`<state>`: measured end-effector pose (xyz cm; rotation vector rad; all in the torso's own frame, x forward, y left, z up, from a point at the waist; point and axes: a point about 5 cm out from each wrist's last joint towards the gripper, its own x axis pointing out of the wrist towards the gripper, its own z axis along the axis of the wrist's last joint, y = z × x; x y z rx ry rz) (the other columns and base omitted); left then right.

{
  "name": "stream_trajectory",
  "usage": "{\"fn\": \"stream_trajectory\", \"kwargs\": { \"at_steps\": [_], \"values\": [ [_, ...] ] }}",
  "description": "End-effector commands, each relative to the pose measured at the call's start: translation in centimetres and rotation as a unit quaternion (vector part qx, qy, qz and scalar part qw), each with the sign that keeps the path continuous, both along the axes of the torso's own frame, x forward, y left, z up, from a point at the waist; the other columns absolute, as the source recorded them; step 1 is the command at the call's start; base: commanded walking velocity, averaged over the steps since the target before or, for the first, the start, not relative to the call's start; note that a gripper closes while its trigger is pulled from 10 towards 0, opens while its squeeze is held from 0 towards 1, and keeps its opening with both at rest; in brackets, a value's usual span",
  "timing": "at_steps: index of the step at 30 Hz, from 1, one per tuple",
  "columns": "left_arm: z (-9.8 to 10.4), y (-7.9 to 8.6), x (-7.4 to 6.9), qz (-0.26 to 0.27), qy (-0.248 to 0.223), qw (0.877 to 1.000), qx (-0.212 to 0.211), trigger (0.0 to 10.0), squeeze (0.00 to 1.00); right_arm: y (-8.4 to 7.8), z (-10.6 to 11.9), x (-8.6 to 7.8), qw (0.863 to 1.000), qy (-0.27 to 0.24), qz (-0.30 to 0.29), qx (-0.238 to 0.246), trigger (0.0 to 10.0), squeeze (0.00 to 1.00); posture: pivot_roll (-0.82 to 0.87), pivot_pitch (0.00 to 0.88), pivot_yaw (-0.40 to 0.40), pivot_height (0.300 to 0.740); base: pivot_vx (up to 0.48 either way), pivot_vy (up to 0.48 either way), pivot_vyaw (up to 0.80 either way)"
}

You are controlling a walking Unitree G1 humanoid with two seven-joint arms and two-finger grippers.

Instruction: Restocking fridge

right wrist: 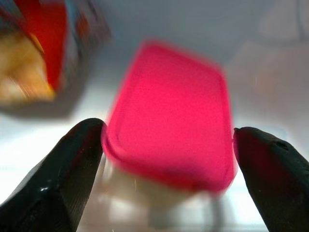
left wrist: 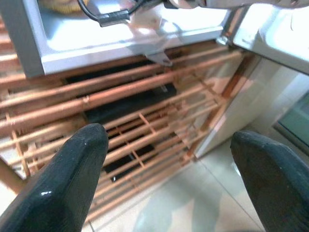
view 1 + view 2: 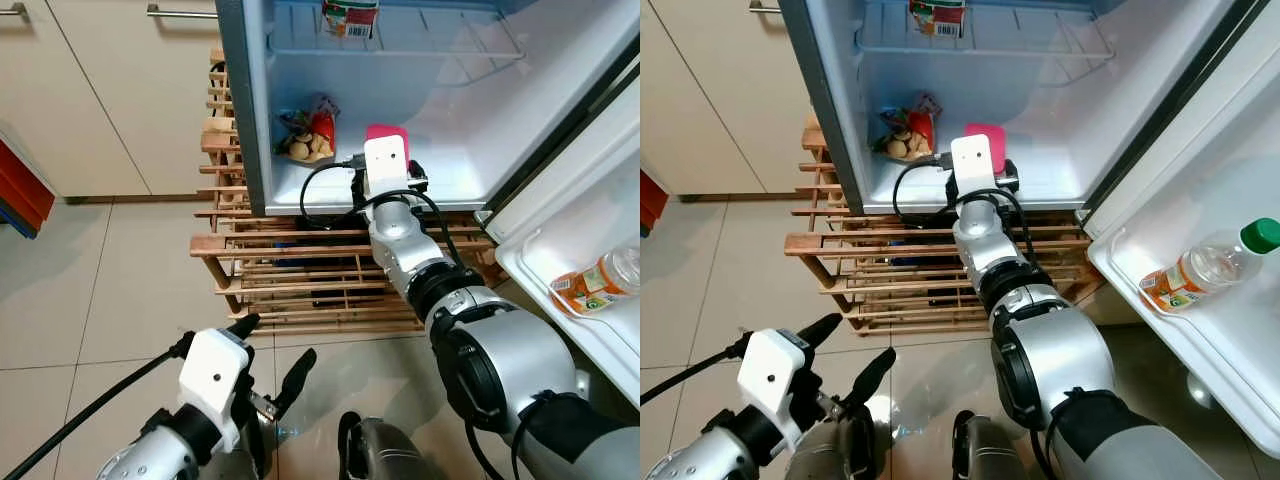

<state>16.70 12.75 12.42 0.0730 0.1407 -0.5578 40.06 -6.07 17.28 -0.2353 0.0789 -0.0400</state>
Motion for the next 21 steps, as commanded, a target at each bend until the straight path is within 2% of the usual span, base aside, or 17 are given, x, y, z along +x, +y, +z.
{"fn": "stream_trajectory", "kwargs": {
  "at_steps": [1, 4, 5, 7, 10, 17, 21],
  "values": [
    [-0.4, -0.2, 0.0, -0.001, 0.004, 1.000, 0.001, 10.0, 0.00, -0.2, 0.5, 0.2, 1.000, -0.008, 0.002, -0.001, 10.0, 0.00, 0.12, 0.172, -0.098, 0.740, 0.000, 0.000, 0.00],
    [-0.4, -0.5, 0.9, -0.003, -0.006, 1.000, -0.002, 10.0, 0.00, -0.6, 0.5, 0.3, 1.000, 0.007, 0.000, 0.008, 10.0, 0.00, 0.10, 0.141, -0.098, 0.740, 0.000, 0.000, 0.00],
    [-0.4, -0.6, 1.5, -0.004, -0.012, 1.000, -0.003, 10.0, 0.00, -0.8, 0.6, 0.4, 0.999, 0.014, -0.004, 0.033, 10.0, 0.00, 0.10, 0.130, -0.100, 0.740, 0.000, 0.000, 0.00],
    [-0.4, -0.6, 1.5, -0.004, -0.012, 1.000, -0.003, 10.0, 0.00, -0.8, 0.6, 0.4, 0.999, 0.014, -0.004, 0.033, 10.0, 0.00, 0.10, 0.130, -0.100, 0.740, 0.000, 0.000, 0.00],
    [-0.4, -0.8, 2.2, -0.005, -0.022, 1.000, -0.004, 10.0, 0.00, -1.0, 0.9, 0.6, 0.995, 0.028, -0.010, 0.090, 10.0, 0.00, 0.09, 0.106, -0.107, 0.740, 0.000, 0.000, 0.00],
    [-0.5, -1.3, 3.8, -0.002, -0.042, 0.999, -0.011, 10.0, 0.00, -1.3, 0.6, 0.7, 0.985, 0.057, -0.011, 0.160, 10.0, 0.00, 0.07, 0.056, -0.123, 0.740, 0.000, 0.000, 0.00],
    [-0.1, -1.2, 5.5, 0.022, -0.074, 0.997, 0.002, 10.0, 0.00, -1.2, 2.0, 0.9, 0.989, 0.001, 0.015, 0.149, 10.0, 0.00, 0.06, 0.009, -0.129, 0.740, 0.000, 0.000, 0.00]
  ]
}}
